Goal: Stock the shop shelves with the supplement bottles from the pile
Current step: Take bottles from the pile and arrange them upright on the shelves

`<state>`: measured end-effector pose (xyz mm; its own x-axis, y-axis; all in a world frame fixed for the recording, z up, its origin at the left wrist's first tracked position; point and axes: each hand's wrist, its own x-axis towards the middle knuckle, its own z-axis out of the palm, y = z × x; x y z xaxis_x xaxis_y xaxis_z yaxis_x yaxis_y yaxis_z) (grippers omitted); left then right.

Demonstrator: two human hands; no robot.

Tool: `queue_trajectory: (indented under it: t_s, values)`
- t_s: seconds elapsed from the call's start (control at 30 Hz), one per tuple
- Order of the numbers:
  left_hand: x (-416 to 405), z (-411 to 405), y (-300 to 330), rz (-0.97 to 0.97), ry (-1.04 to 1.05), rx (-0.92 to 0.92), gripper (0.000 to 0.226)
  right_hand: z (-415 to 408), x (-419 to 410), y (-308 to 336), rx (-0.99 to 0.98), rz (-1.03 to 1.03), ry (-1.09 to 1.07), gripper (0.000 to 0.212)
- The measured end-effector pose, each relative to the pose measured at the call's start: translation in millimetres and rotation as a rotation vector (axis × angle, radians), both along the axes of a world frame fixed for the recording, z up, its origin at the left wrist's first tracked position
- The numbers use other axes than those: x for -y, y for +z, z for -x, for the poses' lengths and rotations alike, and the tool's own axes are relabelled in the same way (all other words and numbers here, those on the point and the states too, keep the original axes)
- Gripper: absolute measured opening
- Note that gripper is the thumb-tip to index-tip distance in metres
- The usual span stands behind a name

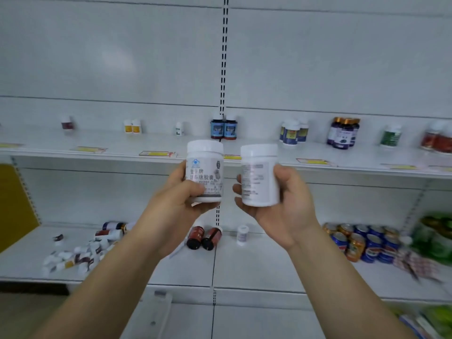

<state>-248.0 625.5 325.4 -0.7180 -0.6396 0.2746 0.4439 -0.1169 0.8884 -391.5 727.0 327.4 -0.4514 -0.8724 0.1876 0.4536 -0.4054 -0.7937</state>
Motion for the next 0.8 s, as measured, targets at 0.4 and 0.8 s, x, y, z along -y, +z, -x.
queue_trajectory:
  t_s: [0.4,0.8]
  values:
    - [-103,101,20,0.082,-0.103,-0.020,0.061,83,-125,17,0.015,0.042,-0.098,0.048]
    - [-293,261,12,0.130,-0.457,0.048,0.061,185,-348,7,-0.051,0.041,-0.614,0.043]
